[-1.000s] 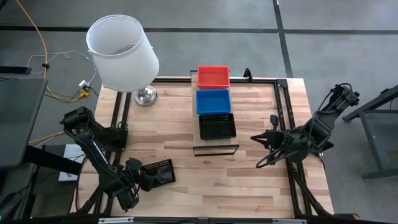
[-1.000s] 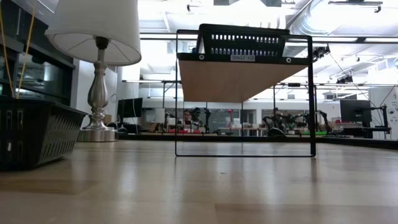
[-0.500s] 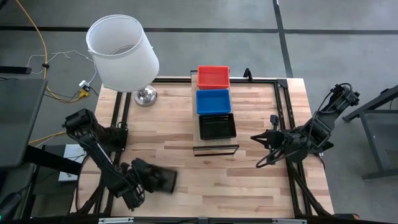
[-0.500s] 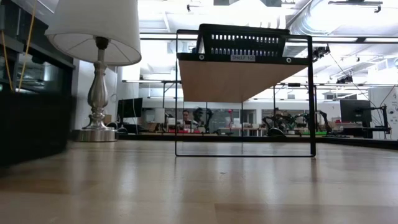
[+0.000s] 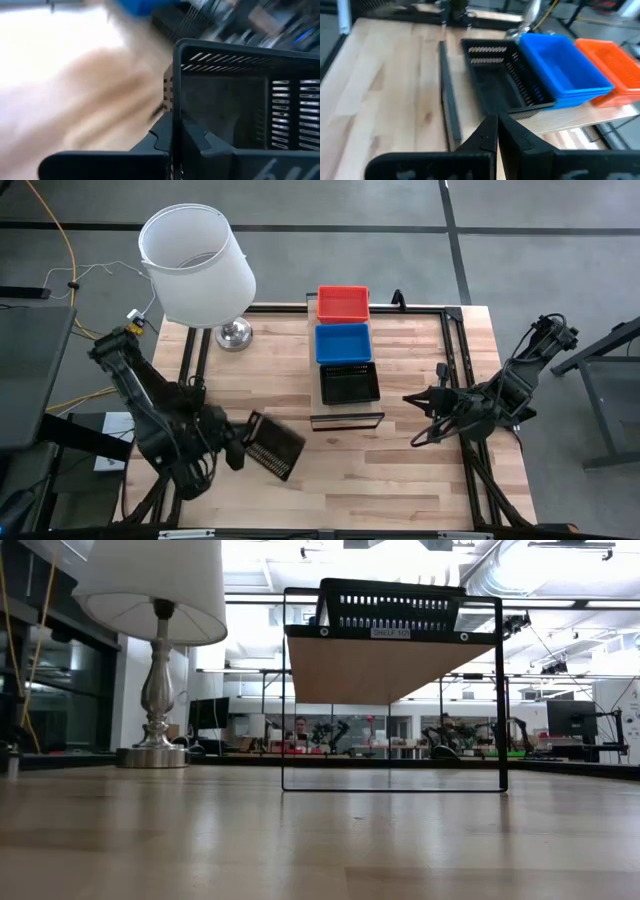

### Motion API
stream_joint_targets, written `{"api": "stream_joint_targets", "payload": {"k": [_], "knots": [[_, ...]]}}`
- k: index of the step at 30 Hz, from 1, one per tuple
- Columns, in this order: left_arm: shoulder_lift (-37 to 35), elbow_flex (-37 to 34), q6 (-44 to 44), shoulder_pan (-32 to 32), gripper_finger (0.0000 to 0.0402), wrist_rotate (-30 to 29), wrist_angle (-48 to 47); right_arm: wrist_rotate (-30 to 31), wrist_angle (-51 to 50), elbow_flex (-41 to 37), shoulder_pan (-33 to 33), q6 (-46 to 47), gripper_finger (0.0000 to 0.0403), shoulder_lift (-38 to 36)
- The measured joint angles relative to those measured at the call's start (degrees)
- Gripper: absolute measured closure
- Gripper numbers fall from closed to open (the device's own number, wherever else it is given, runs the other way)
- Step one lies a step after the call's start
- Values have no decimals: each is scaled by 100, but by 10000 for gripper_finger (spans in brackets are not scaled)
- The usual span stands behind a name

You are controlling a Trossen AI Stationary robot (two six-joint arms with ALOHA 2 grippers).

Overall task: Stack baskets on shelf by color
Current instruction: Stack the black bin on top of the black bin on the shelf

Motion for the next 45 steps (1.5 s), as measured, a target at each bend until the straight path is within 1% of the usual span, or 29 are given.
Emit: {"api": "stream_joint_targets", "payload": {"k": [2,4,6,10,12,14,16,18,21,23,26,29,35,45], "knots": [[-117,174,774,251,401,-527,317,238,61,0,0,2,402,0],[-123,261,1722,633,401,-752,862,439,146,0,-2,1,402,0],[-129,287,2750,1060,401,-749,1611,541,219,2,-2,0,402,0],[6,292,4594,1939,401,-438,3267,772,219,2,-2,99,402,0],[97,290,5259,2314,401,-411,4066,975,217,2,-2,107,402,-2],[198,293,5707,2625,401,-415,4704,1229,214,2,0,107,402,0],[339,293,5827,2845,401,-490,5100,1538,216,2,-2,109,402,0],[547,293,5667,2991,401,-572,5397,1857,216,2,-2,144,402,0],[926,291,5591,3094,401,-638,5797,2288,213,2,-2,216,402,0],[1175,289,5672,3110,401,-616,6147,2438,212,2,-2,238,402,0],[1466,286,5921,3118,402,-597,6689,2467,210,2,-2,238,402,0],[1603,286,5980,3117,401,-705,6946,2456,210,2,-2,242,402,-2],[1731,286,5939,3111,401,-1273,6955,2423,210,2,-2,254,402,-2],[1971,286,5941,3124,401,-1536,6935,2412,210,2,-2,251,402,-2]]}}
